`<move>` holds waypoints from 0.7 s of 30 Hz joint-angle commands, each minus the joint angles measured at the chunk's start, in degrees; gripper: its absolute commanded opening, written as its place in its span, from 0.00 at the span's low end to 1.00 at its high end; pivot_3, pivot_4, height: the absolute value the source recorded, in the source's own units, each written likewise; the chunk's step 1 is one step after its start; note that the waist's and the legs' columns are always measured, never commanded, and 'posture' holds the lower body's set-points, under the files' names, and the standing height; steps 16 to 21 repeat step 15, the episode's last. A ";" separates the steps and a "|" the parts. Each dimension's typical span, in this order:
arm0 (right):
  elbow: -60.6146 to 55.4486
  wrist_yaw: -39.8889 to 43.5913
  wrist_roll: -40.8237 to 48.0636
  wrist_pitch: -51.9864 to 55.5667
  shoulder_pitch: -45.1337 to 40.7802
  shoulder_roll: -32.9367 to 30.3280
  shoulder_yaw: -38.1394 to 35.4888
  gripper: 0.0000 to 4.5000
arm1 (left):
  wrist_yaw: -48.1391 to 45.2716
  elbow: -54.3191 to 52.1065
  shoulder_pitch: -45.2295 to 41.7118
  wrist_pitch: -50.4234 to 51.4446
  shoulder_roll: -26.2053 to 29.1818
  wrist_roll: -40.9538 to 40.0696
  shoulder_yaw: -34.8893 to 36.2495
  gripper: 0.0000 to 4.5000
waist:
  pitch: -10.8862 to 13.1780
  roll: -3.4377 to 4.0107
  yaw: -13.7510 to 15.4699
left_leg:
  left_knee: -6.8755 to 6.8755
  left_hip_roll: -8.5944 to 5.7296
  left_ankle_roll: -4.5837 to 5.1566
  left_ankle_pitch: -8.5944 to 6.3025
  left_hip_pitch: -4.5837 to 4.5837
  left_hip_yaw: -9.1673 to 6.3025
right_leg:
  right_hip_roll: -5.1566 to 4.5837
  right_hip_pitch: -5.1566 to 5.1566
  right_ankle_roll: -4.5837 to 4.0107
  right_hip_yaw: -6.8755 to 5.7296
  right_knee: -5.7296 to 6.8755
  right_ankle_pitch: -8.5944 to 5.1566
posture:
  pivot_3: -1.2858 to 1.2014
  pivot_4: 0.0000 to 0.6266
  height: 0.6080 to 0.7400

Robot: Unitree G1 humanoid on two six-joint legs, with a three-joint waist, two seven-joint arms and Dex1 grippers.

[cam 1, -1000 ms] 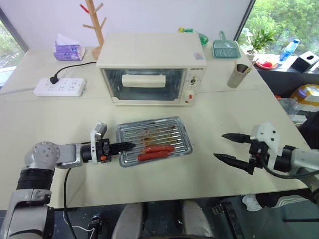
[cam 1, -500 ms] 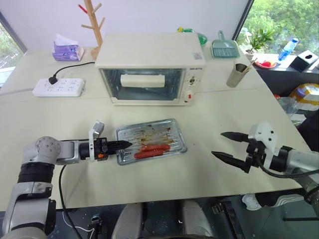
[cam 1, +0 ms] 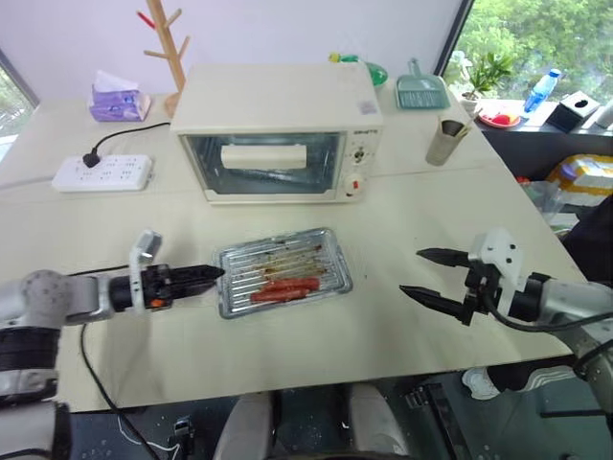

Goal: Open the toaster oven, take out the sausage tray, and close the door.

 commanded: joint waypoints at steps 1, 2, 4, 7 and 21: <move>0.71 1.19 0.66 -0.82 -2.39 -0.79 -0.34 0.87 | -7.02 -7.58 7.00 -14.58 6.57 7.70 2.82 1.00 | 0.01 0.01 0.14 | -0.06 0.00 -0.02 0.01 -0.01 0.03 | -0.03 -0.05 -0.01 0.02 -0.02 0.00 | 0.52 0.24 1.00; 1.25 1.62 1.12 -0.39 -3.13 -0.97 -0.35 0.87 | -8.87 -10.04 9.13 -18.39 8.12 9.06 4.42 1.00 | 0.02 0.02 0.24 | -0.15 -0.01 -0.05 0.03 -0.01 0.06 | -0.09 -0.07 -0.02 0.04 -0.08 0.00 | 0.52 0.24 1.00; 2.46 2.33 2.96 1.64 -5.15 -1.25 -0.67 0.87 | -12.65 -15.01 12.65 -24.19 10.18 10.18 8.65 1.00 | 0.03 0.01 0.37 | -0.20 -0.02 -0.06 0.03 -0.09 0.09 | -0.16 -0.14 -0.02 0.06 -0.15 0.00 | 0.52 0.24 1.00; 3.98 3.59 6.07 5.72 -8.21 -2.20 -1.03 0.87 | -16.00 -20.88 15.49 -29.71 11.60 10.95 14.10 1.00 | 0.06 0.05 0.78 | -0.23 -0.01 -0.07 0.02 -0.39 0.26 | -0.46 -0.30 -0.03 -0.13 -0.20 0.00 | 0.52 0.24 1.00; 5.36 10.98 9.81 10.75 -13.09 -7.43 1.10 0.87 | -20.38 -26.23 14.66 -33.34 15.49 11.69 18.85 1.00 | 0.08 0.10 1.55 | -0.19 -0.02 -0.03 0.04 -0.78 0.49 | -0.58 -0.57 -0.01 -0.31 -0.21 0.00 | 0.52 0.24 1.00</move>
